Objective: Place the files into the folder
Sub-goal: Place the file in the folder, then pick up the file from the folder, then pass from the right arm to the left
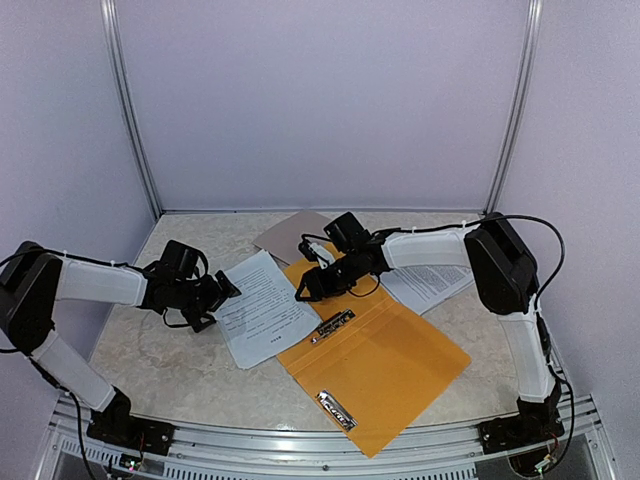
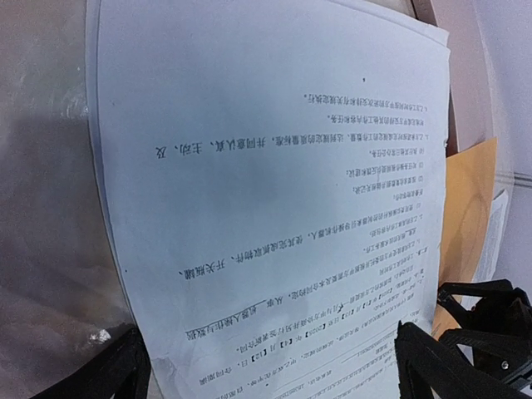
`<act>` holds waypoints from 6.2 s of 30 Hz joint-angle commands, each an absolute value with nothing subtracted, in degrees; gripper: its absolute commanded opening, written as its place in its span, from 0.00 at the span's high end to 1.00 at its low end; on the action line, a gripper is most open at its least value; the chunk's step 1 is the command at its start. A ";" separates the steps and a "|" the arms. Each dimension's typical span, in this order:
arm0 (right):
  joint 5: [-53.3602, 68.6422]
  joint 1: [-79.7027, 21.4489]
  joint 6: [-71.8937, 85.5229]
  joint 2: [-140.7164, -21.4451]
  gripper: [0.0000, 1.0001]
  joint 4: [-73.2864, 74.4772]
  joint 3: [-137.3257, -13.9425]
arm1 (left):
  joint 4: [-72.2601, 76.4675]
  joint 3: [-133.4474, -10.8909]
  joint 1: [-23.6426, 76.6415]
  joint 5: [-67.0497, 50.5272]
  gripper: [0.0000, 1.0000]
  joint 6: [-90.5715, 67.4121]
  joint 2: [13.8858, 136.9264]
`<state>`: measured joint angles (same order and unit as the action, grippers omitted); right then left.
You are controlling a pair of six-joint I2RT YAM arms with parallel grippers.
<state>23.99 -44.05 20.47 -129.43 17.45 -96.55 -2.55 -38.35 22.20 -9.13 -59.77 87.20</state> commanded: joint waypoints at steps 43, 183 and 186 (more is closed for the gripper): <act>31.65 -43.37 33.36 -129.30 0.60 5.74 -88.66 | -8.56 -34.74 25.51 -3.13 0.01 -62.89 90.51; 24.73 -41.40 79.73 -108.88 1.00 -59.00 -44.34 | 41.18 -46.35 24.78 -46.09 0.79 -77.17 113.03; 24.58 -41.16 79.21 -108.26 1.00 -58.19 -44.05 | 40.96 -46.03 24.15 -46.36 0.72 -76.92 112.61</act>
